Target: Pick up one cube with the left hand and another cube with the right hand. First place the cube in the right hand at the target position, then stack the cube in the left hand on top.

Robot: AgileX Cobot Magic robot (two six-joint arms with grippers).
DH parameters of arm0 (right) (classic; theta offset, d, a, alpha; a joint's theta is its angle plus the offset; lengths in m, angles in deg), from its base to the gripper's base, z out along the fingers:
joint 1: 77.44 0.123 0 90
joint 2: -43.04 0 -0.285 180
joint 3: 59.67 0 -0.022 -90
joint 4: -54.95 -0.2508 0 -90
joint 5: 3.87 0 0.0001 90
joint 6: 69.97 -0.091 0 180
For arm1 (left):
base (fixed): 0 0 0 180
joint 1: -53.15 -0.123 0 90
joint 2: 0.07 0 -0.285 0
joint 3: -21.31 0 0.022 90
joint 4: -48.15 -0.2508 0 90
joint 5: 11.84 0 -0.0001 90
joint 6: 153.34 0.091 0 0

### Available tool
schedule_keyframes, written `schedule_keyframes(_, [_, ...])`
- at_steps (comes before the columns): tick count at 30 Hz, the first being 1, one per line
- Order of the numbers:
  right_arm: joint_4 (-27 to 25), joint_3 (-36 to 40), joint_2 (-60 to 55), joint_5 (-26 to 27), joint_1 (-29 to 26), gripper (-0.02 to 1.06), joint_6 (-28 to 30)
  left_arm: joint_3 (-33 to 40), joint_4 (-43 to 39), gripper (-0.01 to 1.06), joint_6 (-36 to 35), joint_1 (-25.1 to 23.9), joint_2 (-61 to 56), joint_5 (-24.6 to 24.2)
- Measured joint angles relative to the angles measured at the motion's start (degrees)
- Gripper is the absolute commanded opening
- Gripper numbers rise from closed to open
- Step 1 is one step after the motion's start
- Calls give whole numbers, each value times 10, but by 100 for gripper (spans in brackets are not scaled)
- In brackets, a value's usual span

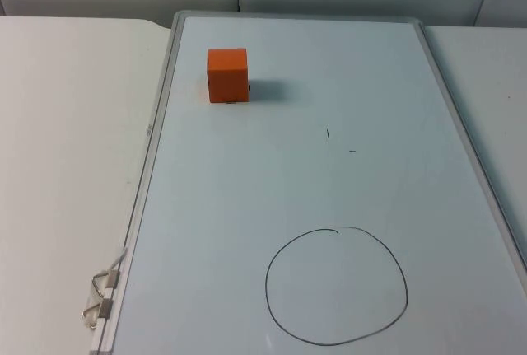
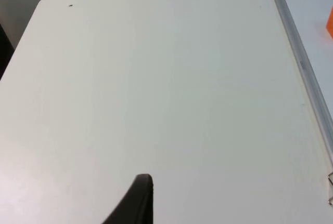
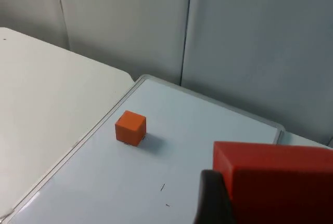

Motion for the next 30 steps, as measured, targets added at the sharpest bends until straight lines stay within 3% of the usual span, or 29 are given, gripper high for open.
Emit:
schedule_keyframes(2, [-7,0,0,-1,0,0,1,0,0,105,0,0,0,0])
schedule_keyframes(6, [-82,0,0,-4,0,0,25,0,-1,105,0,0,0,0])
schedule_keyframes(8, [-89,0,0,-4,1,0,28,0,-1,105,0,0,0,0])
schedule_keyframes(17, [21,0,0,-4,1,0,-37,0,-1,105,4,20,0,0])
schedule_keyframes(30, [-14,0,0,-11,1,0,-61,0,3,105,12,27,0,0])
